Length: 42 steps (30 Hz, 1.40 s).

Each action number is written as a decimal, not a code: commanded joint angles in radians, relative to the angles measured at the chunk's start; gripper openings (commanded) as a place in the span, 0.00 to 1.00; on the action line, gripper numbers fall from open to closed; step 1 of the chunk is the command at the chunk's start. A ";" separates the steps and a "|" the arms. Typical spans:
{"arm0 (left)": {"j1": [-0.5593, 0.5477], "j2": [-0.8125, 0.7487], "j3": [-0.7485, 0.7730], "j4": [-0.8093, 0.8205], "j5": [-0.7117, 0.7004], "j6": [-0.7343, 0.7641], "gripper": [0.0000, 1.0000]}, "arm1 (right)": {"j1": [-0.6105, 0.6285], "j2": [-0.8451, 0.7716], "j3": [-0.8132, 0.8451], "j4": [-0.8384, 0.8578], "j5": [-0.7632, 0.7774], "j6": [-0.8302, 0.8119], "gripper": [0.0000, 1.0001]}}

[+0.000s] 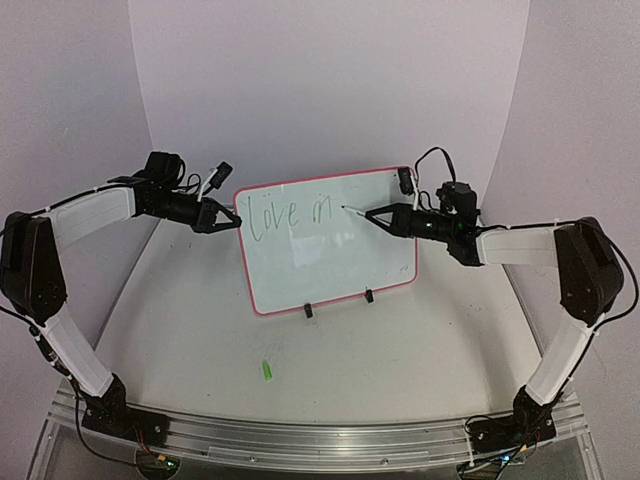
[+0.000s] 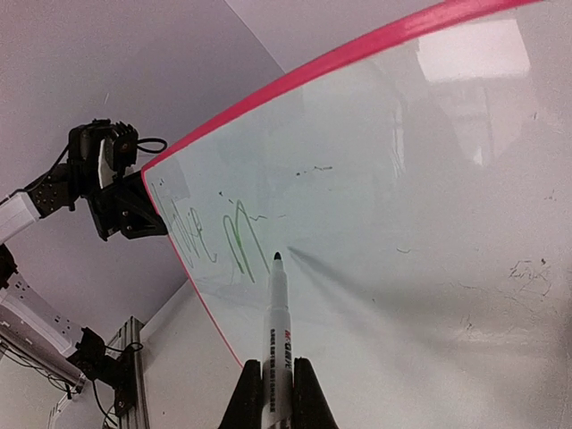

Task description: Write a sentence on the whiteboard

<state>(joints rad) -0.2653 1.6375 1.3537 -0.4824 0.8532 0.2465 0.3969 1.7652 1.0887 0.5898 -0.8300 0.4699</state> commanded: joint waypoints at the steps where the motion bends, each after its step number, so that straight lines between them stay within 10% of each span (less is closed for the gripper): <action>1: -0.007 0.000 0.014 -0.047 -0.028 0.031 0.00 | -0.004 0.031 0.053 0.048 -0.017 0.010 0.00; 42: -0.008 0.006 0.018 -0.050 -0.031 0.032 0.00 | -0.007 0.002 0.038 -0.047 0.053 -0.068 0.00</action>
<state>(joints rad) -0.2653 1.6375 1.3537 -0.4828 0.8524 0.2451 0.3988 1.8234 1.1072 0.5296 -0.8740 0.4149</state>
